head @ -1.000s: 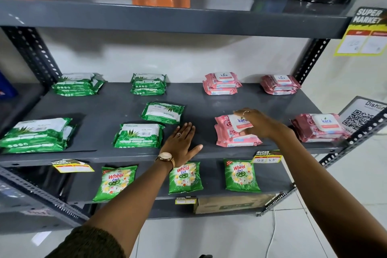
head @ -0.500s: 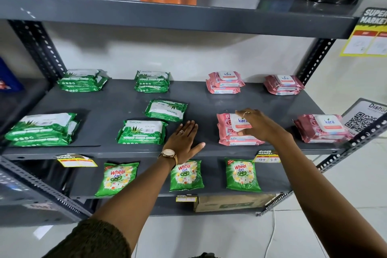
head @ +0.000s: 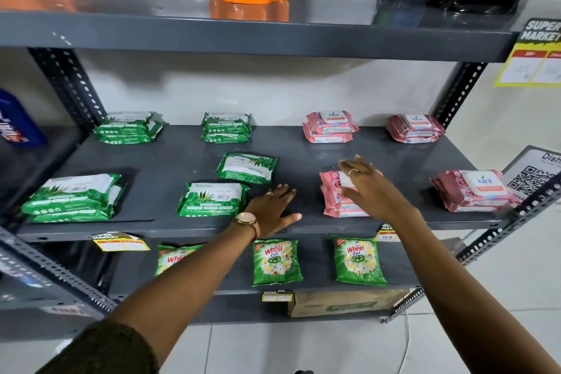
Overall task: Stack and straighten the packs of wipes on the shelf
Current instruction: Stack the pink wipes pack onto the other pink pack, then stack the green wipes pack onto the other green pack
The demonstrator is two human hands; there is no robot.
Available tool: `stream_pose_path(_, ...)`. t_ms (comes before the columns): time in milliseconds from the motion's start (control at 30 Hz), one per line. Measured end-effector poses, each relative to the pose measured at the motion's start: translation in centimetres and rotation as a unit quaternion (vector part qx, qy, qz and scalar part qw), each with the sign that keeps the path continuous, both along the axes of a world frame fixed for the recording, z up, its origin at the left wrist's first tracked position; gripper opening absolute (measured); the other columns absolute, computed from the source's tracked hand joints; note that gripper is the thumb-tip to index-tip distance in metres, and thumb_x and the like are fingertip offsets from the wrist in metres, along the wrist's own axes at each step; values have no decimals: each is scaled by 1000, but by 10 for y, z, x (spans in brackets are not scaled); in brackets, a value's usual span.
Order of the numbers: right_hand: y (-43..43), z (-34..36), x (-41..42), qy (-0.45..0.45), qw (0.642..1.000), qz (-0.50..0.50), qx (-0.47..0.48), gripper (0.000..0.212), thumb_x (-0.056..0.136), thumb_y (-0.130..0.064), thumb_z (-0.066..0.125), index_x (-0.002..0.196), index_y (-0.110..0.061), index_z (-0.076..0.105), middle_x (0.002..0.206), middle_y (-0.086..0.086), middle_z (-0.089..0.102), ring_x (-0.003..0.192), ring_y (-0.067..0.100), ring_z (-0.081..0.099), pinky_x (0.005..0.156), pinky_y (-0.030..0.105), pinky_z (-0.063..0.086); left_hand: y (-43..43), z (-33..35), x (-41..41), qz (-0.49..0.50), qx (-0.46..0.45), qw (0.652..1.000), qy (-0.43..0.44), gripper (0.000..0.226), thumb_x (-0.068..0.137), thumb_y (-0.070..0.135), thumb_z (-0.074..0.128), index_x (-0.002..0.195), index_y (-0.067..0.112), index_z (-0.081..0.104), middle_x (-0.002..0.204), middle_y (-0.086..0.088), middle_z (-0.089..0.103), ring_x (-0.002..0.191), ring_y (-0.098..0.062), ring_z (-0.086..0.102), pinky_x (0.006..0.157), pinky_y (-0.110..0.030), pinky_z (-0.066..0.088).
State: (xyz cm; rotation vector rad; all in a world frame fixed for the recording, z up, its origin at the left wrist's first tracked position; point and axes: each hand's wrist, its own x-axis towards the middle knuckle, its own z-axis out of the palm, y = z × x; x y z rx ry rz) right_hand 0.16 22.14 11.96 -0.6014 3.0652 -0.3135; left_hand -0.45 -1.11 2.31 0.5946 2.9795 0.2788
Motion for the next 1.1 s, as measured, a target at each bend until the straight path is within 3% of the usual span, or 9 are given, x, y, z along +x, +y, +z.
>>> stream_pose_path(100, -36, -15, 8, 26, 997, 21, -74, 53, 97, -30, 39, 143, -6, 27, 153, 10, 32, 146, 26, 15, 119, 42, 19, -20, 26, -2, -49, 42, 982, 177, 50, 95, 45, 34, 135, 21, 49, 129, -6, 62, 108, -28, 64, 78, -37, 56)
stream_pose_path(167, -64, -33, 10, 24, 997, 24, -71, 54, 97, -30, 35, 144, -6, 23, 154, 12, 30, 146, 26, 15, 120, 39, 10, -36, 37, -11, -41, 62, 974, 215, 47, 94, 38, 37, 133, 18, 52, 132, -5, 60, 111, -26, 62, 79, -35, 55)
stream_pose_path(267, -100, -71, 13, -46, 997, 17, -65, 61, 98, -36, 30, 146, -5, 10, 159, 12, 12, 147, 25, 3, 117, 35, -2, -61, 48, -41, 1, 15, 996, 92, 62, 91, 28, 52, 147, 17, 29, 156, -4, 28, 143, -21, 27, 113, -36, 30)
stream_pose_path(400, -121, -114, 16, -60, 997, -28, -26, 74, 90, -53, 3, 146, -5, -3, 159, 12, -3, 147, 23, -8, 119, 38, -8, -78, 59, -84, 17, -68, 997, -39, 87, 85, 26, 66, 151, 14, 11, 161, -8, 7, 148, -21, 8, 120, -33, 12)
stream_pose_path(467, -122, -119, 16, -44, 998, -35, -22, 88, 78, -61, -16, 146, -6, -5, 159, 10, -5, 147, 22, -9, 119, 38, -9, -78, 61, -99, 32, -83, 991, -105, 94, 80, 22, 73, 151, 13, 12, 160, -8, 12, 147, -23, 14, 118, -32, 16)
stream_pose_path(567, -122, -118, 14, -42, 998, -30, -22, 95, 67, -59, -23, 145, -7, -6, 159, 9, -7, 146, 21, -10, 119, 38, -10, -70, 64, -110, 34, -96, 983, -153, 96, 74, 13, 79, 149, 11, 19, 158, -11, 21, 144, -27, 23, 114, -31, 24)
stream_pose_path(867, -119, -125, 13, -28, 999, -28, -11, 97, 67, -61, -28, 146, -8, -6, 159, 9, -6, 147, 21, -9, 119, 38, -10, -88, 97, -91, 22, -125, 989, -71, 90, 59, 35, 86, 135, 18, 42, 129, -10, 56, 108, -31, 59, 88, -36, 51)
stream_pose_path(1000, -119, -127, 12, -27, 999, -29, 0, 105, 60, -63, -36, 145, -8, -8, 159, 9, -7, 146, 20, -10, 119, 38, -10, -104, 121, -53, 10, -143, 989, -45, 71, 58, 37, 83, 119, 18, 52, 104, -7, 64, 88, -28, 63, 67, -29, 48)
stream_pose_path(1100, -120, -128, 13, -24, 999, -30, -1, 106, 62, -65, -35, 146, -7, -4, 159, 9, -5, 147, 21, -8, 119, 39, -10, -109, 117, -23, 5, -180, 981, -75, 64, 57, 38, 85, 110, 17, 55, 99, -5, 62, 82, -24, 59, 65, -30, 47)
